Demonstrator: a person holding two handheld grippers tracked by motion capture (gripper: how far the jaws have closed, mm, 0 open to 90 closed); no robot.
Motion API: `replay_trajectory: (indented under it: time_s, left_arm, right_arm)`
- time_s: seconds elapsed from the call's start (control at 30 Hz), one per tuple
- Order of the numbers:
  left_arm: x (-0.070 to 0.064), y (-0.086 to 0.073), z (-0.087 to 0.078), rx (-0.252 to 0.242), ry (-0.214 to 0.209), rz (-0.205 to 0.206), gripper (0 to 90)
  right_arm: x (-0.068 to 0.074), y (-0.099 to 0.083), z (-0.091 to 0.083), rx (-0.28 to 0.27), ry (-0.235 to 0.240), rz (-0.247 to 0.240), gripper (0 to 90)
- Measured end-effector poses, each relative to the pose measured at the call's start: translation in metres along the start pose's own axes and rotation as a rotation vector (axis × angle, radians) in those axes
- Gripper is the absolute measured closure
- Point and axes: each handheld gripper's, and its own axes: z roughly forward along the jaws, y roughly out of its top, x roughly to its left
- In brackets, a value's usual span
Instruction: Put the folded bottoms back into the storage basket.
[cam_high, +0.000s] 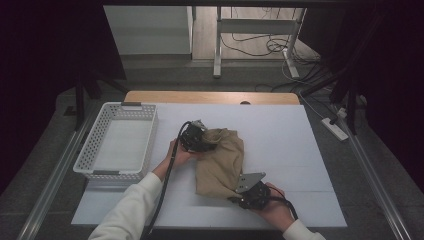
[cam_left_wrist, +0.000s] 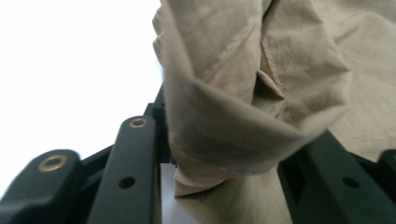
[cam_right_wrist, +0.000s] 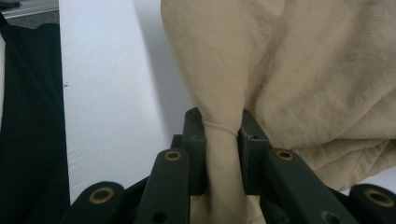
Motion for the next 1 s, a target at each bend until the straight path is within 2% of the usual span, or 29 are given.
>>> replay_trajectory:
  time_s: [0.4,0.6,1.0]
  left_arm:
    - [-0.003,0.002,-0.008,-0.024,-0.011,0.019,68.8]
    - [-0.006,0.002,-0.011,-0.031,-0.001,0.030,69.2]
    - [-0.013,0.001,-0.030,-0.075,-0.002,0.044,70.0]
  right_arm:
    - [-0.001,0.000,-0.003,-0.012,-0.003,0.007,76.5]
    - [-0.001,0.000,-0.004,-0.018,-0.003,0.006,76.5]
    - [0.001,0.000,-0.010,-0.024,-0.022,-0.012,76.7]
